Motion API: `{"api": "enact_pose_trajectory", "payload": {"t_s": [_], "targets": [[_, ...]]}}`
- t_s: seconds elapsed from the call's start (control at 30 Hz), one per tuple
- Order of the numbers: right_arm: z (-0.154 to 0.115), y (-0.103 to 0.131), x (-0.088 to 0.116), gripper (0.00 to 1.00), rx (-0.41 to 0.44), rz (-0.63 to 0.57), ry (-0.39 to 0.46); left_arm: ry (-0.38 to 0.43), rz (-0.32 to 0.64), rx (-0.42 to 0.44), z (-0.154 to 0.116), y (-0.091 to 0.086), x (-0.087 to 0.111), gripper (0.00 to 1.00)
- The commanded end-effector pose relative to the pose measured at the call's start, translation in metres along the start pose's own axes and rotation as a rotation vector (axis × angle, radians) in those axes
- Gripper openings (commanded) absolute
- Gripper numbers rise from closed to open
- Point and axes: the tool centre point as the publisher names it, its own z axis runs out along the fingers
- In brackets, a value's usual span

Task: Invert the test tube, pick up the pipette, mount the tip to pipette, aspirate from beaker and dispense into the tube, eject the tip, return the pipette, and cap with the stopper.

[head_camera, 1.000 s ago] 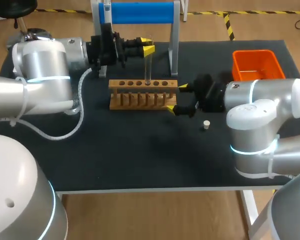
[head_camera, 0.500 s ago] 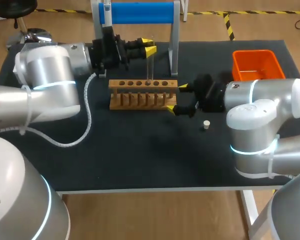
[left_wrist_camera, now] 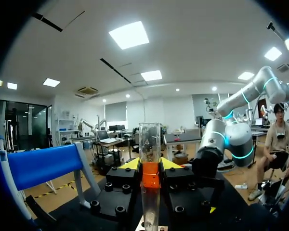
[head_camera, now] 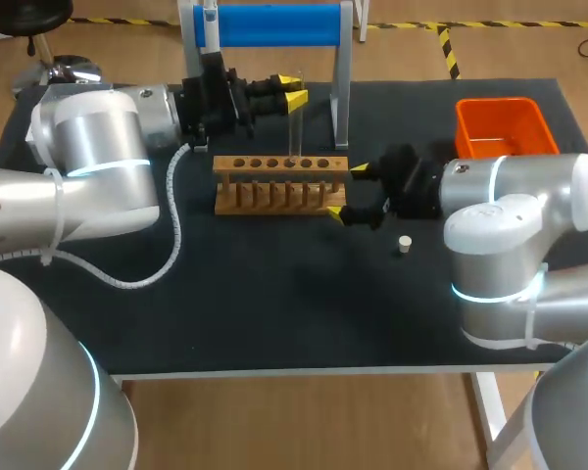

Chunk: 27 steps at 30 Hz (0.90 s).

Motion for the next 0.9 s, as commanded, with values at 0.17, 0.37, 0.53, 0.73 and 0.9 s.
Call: {"api": "enact_pose_trajectory", "payload": {"t_s": [0.17,0.37,0.53,0.73,0.9], "targets": [[0.005,-0.003,-0.002,1.0,-0.021,-0.067,0.021,-0.001,0.0,-0.001,0.001,0.0,0.0,0.0],[0.009,-0.003,-0.002,1.0,-0.024,-0.096,0.028,-0.001,0.0,-0.001,0.001,0.0,0.0,0.0],[0.011,-0.002,-0.006,1.0,-0.026,-0.1,0.027,-0.001,0.0,-0.001,0.001,0.0,0.0,0.0],[0.012,0.0,-0.006,1.0,-0.032,-0.105,0.029,-0.001,0.0,-0.001,0.001,0.0,0.0,0.0],[0.011,0.002,-0.005,1.0,-0.036,-0.105,0.031,-0.001,0.0,-0.001,0.001,0.0,0.0,0.0]]}}
